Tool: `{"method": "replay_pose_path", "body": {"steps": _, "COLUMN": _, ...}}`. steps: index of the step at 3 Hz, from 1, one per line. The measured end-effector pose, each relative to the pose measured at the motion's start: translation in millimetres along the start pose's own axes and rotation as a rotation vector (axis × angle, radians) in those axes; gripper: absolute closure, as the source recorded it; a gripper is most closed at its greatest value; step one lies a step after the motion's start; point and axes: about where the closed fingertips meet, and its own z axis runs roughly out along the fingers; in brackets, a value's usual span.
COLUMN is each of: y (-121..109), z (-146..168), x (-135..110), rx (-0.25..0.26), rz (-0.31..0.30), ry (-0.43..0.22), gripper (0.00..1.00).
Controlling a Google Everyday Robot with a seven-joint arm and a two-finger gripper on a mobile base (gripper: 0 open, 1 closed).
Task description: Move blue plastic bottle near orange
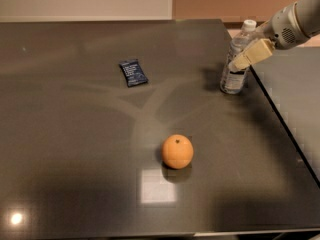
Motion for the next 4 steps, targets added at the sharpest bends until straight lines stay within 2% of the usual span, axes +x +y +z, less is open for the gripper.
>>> {"method": "replay_pose_path", "body": {"steps": 2, "y": 7.5, "z": -2.7, "x": -7.3, "rx": -0.025, "rz": -0.005, "ry": -0.048, "gripper": 0.64}}
{"method": "replay_pose_path", "body": {"steps": 3, "y": 23.9, "z": -12.8, "x": -13.7, "rx": -0.056, "rz": -0.014, "ry": -0.068, "gripper": 0.88}}
{"method": "replay_pose_path", "body": {"steps": 4, "y": 76.8, "z": -34.1, "x": -28.8, "rx": -0.148, "rz": -0.064, "ry": -0.116, "gripper": 1.0}}
